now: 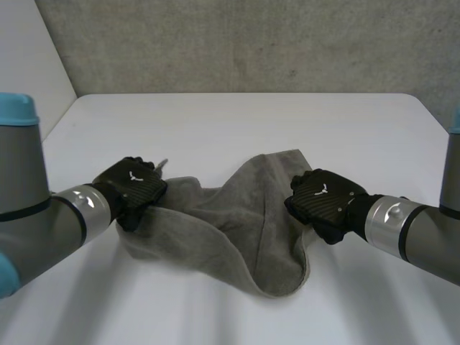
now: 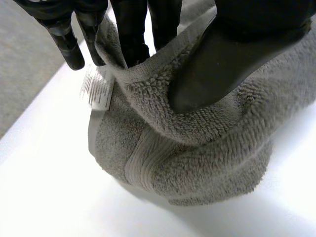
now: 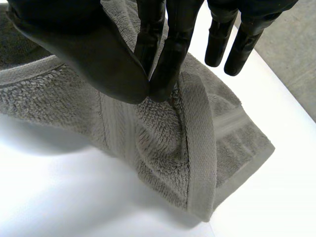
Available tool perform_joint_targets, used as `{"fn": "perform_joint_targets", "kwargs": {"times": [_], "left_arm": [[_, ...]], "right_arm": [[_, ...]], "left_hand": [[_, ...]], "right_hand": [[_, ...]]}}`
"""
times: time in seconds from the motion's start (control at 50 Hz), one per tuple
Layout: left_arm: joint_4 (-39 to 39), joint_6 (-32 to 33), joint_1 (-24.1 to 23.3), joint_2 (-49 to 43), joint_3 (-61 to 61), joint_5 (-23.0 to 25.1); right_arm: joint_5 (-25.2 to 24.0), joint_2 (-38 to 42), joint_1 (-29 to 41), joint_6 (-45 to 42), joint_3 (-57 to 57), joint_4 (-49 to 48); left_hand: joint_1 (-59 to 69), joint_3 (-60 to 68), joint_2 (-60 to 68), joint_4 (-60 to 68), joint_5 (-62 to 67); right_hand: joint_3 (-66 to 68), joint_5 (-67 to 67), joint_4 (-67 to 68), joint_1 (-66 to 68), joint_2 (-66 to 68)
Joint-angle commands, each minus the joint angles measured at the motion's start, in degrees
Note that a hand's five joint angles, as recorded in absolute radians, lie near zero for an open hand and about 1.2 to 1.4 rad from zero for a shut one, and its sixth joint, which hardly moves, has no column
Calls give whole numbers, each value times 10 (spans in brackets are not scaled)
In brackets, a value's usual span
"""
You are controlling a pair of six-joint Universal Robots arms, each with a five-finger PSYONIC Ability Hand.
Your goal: Fold the towel.
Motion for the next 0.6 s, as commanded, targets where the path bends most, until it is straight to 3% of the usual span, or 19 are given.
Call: {"fn": "perform_joint_targets", "kwargs": {"times": [0.02,0.16,0.24,0.3,0.34,0.44,0.6], "left_arm": [[25,-13,1,33,-62,2],[47,-13,11,32,-106,1],[64,-13,25,33,-120,2],[70,-13,28,33,-124,2],[70,-13,29,33,-125,2],[72,-13,28,38,-124,1],[79,-13,28,43,-125,0]], "right_arm": [[-5,-25,-21,-2,37,2],[-4,-25,-32,-5,58,-7],[-6,-25,-52,-17,67,-11],[-10,-24,-59,-35,72,-12],[-17,-22,-59,-39,73,-17],[-22,-20,-57,-39,82,-40],[-21,-22,-52,-37,103,-81]], "left_hand": [[29,-27,9,-31,-5],[17,-27,-3,-31,-17],[-67,-27,-87,-31,-101],[-173,-27,-193,-31,-207],[-228,-27,-249,-31,-262],[-232,-27,-252,-31,-266],[-233,-27,-254,-31,-267]], "right_hand": [[-26,39,-43,60,58],[-26,39,-43,60,58],[-26,11,-43,32,30],[-26,-65,-43,-44,-46],[-26,-189,-43,-168,-170],[-26,-317,-43,-296,-298],[-26,-319,-43,-298,-300]]}}
